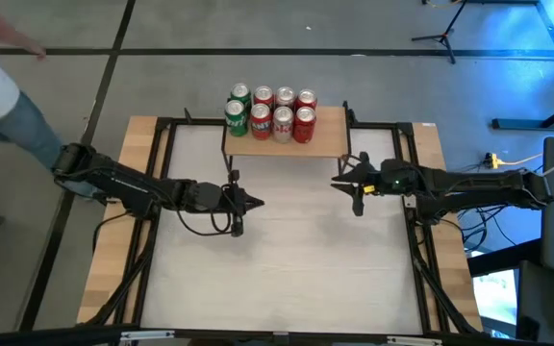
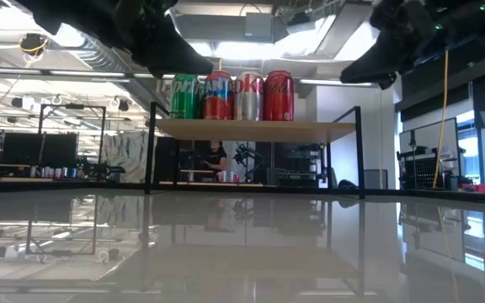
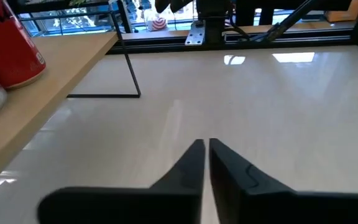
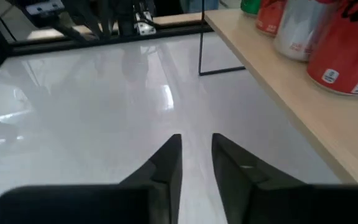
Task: Place canned beverage on shelf
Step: Return to Home Position
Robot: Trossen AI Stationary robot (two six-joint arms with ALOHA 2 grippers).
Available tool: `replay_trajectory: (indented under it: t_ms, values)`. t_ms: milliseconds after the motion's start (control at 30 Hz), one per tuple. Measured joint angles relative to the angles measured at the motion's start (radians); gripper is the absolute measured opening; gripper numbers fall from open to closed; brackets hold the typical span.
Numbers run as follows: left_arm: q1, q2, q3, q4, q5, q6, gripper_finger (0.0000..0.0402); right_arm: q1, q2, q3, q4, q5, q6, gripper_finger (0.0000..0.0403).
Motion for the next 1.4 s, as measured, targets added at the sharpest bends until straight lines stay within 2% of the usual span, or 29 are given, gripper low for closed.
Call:
replay_trajectory:
  t_ms: [67, 200, 367, 700, 1000, 1233, 1400]
  values:
    - [0.000, 0.000, 0.000, -0.004, 0.000, 0.008, 0.0005, 0.003, -0.035, -0.021, 0.004, 0.000, 0.009, 0.0075]
    - [-0.008, -0.010, -0.014, -0.013, -0.001, 0.013, 0.0008, 0.005, -0.098, -0.059, 0.006, 0.000, 0.021, 0.0056]
    - [-0.023, -0.102, -0.071, 0.008, -0.001, 0.017, 0.0001, 0.005, -0.159, -0.089, 0.008, 0.016, 0.029, 0.0038]
    - [-0.044, -0.434, -0.278, 0.031, -0.007, 0.016, 0.0003, 0.004, -0.179, -0.190, 0.132, -0.011, 0.031, 0.0004]
    - [0.004, -0.748, -0.477, 0.029, 0.034, 0.019, 0.0004, 0.004, -0.179, -0.246, 0.242, -0.056, 0.024, 0.0004]
    - [0.016, -0.958, -0.541, -0.086, 0.015, 0.018, 0.0004, 0.004, -0.193, -0.322, 0.310, -0.057, 0.009, 0.0005]
    - [0.016, -1.072, -0.587, -0.123, 0.006, 0.014, 0.0004, 0.003, -0.260, -0.378, 0.319, -0.054, 0.027, 0.0005]
